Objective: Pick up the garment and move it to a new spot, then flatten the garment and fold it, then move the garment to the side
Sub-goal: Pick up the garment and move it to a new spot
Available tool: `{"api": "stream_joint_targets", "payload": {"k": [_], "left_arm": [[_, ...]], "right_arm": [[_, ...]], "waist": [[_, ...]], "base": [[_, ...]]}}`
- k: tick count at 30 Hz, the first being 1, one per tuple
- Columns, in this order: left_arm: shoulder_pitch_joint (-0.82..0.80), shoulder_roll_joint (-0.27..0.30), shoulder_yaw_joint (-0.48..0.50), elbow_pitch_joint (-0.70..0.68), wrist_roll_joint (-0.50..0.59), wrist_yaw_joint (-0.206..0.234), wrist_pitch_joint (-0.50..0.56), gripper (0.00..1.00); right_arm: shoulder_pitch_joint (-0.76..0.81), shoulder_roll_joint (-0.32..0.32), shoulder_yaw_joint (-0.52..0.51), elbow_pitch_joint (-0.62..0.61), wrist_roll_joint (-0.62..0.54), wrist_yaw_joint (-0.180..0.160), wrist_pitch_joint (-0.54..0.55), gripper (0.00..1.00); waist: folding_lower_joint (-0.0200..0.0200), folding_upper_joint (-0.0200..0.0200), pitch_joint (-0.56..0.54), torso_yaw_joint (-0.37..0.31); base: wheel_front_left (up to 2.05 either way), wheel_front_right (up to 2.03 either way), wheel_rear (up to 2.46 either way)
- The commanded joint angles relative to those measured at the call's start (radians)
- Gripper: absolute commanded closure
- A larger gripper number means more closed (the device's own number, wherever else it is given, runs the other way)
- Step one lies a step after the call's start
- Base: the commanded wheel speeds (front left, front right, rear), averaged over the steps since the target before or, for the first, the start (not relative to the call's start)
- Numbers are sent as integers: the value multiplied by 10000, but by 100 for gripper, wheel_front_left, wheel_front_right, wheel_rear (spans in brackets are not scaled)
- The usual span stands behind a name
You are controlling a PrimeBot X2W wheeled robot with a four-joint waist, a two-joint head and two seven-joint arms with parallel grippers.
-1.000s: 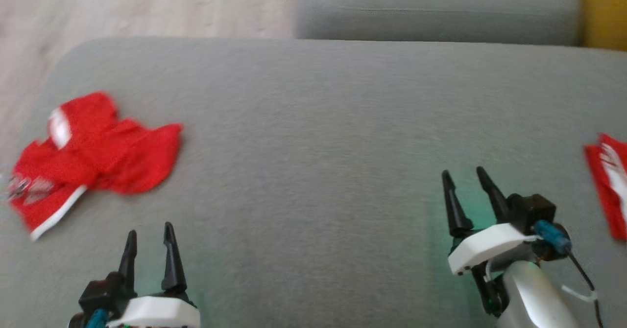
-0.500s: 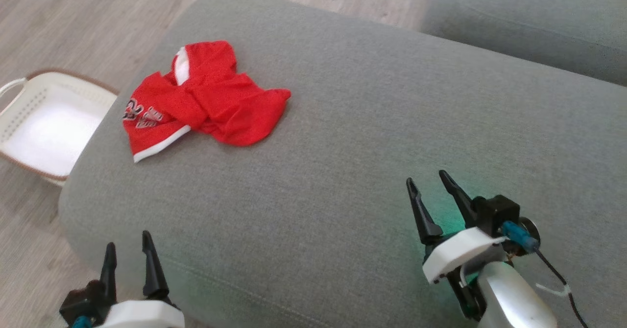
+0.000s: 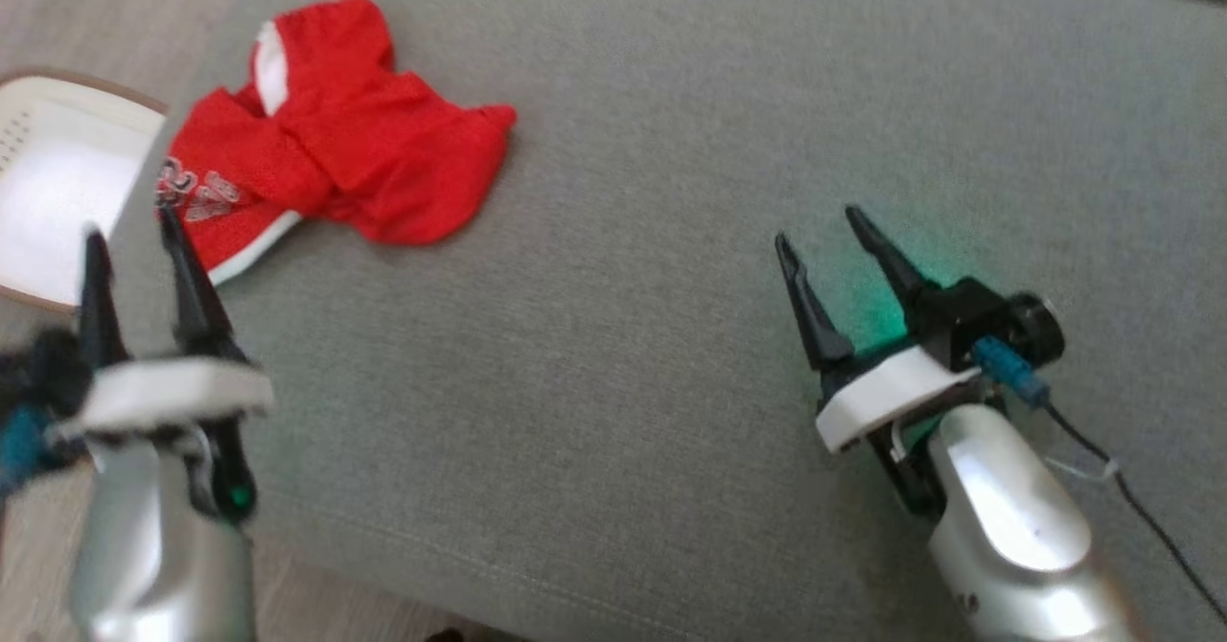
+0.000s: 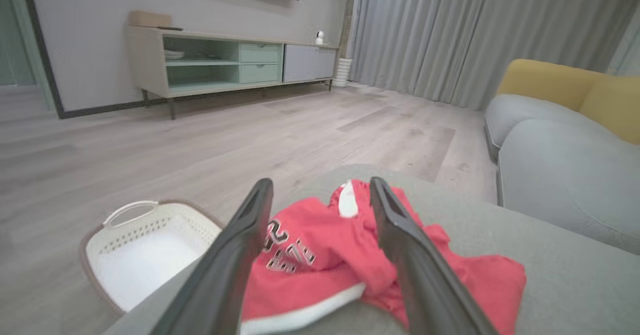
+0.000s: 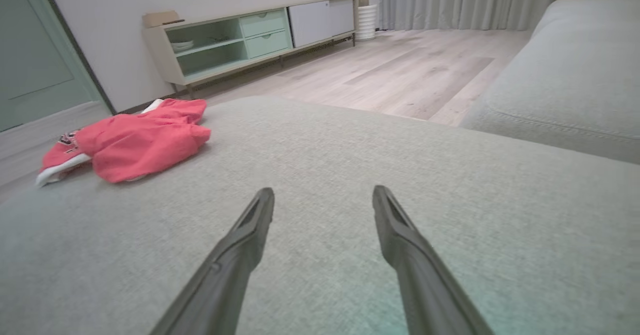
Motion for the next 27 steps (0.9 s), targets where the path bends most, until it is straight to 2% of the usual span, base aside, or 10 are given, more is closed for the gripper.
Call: {"api": "stream_joint_targets", "payload": {"k": [1,6,10,15,16,22,23,24,27], "left_arm": [[-686,534,474,-90,114,-88,-94,0],[-1998,1192,283,933,73,-179,-94,0],[-2911,1724,-424,2332,-569,-187,-94,0],[-3713,2063,-1113,4027,-1332,-189,202,0],[-3713,2063,-1113,4027,-1332,-189,202,0],[-4303,2313,-1460,5976,-1592,-190,1057,0],[-4376,2315,-1536,6088,-1629,-190,1011,55],[-4437,2327,-1571,6180,-1694,-190,923,100],[-4561,2454,-1809,6293,-1749,-191,597,100]], "right_arm": [[-326,13,157,-518,-202,-7,-111,0],[-544,-110,322,-1088,-368,-7,-111,0],[-678,-257,227,-1475,-452,-7,-111,0],[-612,-461,-7,-1852,-585,-7,-111,0],[-612,-461,-7,-1852,-585,-7,-111,0],[-594,-541,-268,-2087,-607,-7,-111,0],[-602,-517,-283,-2101,-605,-7,-111,0],[-607,-489,-300,-2106,-602,-7,-111,0],[-587,-377,-332,-1989,-537,-7,-111,0]], "waist": [[-2,0,667,-403],[-2,0,1344,-803],[-2,0,1770,-1105],[-2,0,2164,-1420],[-2,0,2164,-1420],[-2,0,2304,-1701],[-2,0,2289,-1731],[-2,0,2270,-1752],[-2,0,2089,-1813]], "base": [[0,0,0],[0,0,0],[0,0,0],[0,0,0],[0,0,0],[0,0,0],[0,0,0],[0,0,0],[0,0,0]]}}
